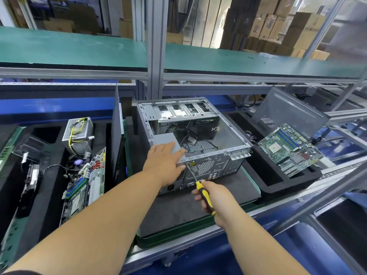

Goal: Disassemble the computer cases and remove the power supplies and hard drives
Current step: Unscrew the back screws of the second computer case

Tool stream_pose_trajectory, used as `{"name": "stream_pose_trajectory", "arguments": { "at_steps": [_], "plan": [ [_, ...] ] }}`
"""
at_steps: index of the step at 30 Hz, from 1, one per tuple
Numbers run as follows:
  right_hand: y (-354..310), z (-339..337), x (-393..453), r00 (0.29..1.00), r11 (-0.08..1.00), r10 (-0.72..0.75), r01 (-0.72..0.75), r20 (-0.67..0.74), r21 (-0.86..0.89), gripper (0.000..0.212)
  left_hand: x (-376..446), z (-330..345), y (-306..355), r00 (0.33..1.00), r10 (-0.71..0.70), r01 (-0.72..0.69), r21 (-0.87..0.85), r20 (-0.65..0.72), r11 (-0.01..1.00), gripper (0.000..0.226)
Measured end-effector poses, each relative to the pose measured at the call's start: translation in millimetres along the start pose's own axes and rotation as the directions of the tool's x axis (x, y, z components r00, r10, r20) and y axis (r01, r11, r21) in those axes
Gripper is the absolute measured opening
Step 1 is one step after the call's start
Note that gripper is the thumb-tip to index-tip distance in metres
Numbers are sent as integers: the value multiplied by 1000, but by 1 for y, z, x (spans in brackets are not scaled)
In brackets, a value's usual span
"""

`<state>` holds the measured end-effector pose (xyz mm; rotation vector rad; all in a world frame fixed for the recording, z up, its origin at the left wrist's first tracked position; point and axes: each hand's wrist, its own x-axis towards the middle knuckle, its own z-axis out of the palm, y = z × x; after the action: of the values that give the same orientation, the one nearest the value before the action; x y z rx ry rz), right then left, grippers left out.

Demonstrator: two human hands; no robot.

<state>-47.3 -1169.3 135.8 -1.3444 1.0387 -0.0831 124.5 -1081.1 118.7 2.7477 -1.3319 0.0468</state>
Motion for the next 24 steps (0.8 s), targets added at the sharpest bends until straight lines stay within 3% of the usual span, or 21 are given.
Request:
{"name": "stream_pose_trajectory", "arguments": {
  "at_steps": [2,6,11,16,18,21,24],
  "plan": [
    [-1,-5,0,984,973,113,-138,137,185,42,0,0,0,1000,1,-1,0,-2,1000,61],
    [-1,-13,-1,960,952,137,-196,245,235,41,-1,0,0,1000,4,-4,1,2,1000,60],
    [4,-4,3,976,945,129,-176,178,278,17,-1,-1,0,1000,7,-7,0,-11,1000,60],
    [6,5,5,976,926,121,-176,179,335,16,-1,-2,0,1000,-4,5,-35,15,999,60],
    [5,1,5,965,903,140,-217,222,370,19,-4,-4,0,1000,-6,6,-127,-4,992,57],
    [3,-8,7,936,881,160,-278,312,383,32,-18,-5,5,973,-80,-26,-445,-217,895,45],
    [2,-15,9,913,871,166,-313,373,378,34,-42,1,18,883,-144,-121,-514,-447,849,27]
  ]
}}
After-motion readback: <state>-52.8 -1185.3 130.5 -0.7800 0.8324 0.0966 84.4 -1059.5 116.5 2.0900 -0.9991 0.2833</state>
